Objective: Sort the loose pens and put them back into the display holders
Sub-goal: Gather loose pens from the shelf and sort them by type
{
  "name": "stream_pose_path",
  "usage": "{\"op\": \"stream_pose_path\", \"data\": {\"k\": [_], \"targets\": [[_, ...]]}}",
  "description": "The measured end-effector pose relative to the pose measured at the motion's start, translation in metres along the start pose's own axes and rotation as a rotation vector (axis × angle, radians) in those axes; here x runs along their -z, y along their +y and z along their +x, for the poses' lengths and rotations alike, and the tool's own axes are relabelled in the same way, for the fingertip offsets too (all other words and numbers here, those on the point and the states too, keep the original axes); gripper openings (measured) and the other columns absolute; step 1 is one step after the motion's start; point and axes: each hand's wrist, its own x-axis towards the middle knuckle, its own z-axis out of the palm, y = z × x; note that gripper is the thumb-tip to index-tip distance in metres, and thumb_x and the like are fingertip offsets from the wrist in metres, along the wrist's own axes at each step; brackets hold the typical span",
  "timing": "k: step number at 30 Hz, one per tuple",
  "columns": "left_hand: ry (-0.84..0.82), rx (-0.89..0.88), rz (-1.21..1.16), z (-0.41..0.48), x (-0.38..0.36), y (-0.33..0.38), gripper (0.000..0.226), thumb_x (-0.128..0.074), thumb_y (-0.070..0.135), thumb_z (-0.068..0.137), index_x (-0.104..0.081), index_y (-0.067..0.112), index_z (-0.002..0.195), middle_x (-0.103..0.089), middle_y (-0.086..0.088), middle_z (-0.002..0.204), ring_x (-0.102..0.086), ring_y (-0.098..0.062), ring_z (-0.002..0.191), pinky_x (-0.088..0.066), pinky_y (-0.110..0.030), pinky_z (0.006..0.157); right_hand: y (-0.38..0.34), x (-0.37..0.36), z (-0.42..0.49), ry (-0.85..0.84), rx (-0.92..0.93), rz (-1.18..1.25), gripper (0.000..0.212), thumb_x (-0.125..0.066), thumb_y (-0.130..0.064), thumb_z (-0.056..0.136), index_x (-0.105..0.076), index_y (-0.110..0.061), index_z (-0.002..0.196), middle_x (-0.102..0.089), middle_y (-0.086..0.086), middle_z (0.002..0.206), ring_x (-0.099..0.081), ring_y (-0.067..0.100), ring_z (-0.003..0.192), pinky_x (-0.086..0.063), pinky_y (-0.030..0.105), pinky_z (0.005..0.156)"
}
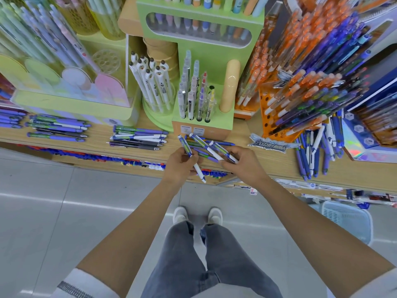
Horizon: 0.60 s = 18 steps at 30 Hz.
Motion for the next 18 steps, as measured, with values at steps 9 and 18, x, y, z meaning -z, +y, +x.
{"op": "stream_pose_path", "data": {"k": [9, 18], "targets": [[-0.045, -0.044, 0.042, -0.013, -0.004, 0.005, 0.014, -0.046, 0.011, 0.1, -0.056, 0.01, 0.09, -0.055, -0.002, 0.062, -0.056, -0.016, 0.051, -0.053, -0.035, 0.063, -0.001, -0.007, -0.017, -0.043, -0.073, 0.185, 0.02, -0.076, -0.013, 0.081, -0.068, -0.018, 0.099, -0.067, 0.021, 0.096, -0.059, 0.018, 0.073, -0.05, 0.035, 0.067], [-0.106, -0.019, -0.022, -0.038, -0.039, 0.009, 0.012, -0.06, 0.016, 0.093, -0.061, 0.006, 0.086, -0.059, -0.009, 0.072, -0.048, -0.009, 0.052, -0.036, -0.018, 0.044, 0.003, -0.008, -0.063, -0.034, -0.038, 0.392, 0.014, -0.07, -0.003, 0.085, -0.063, -0.013, 0.092, -0.062, 0.008, 0.086, -0.057, 0.012, 0.072, -0.047, 0.025, 0.067]]}}
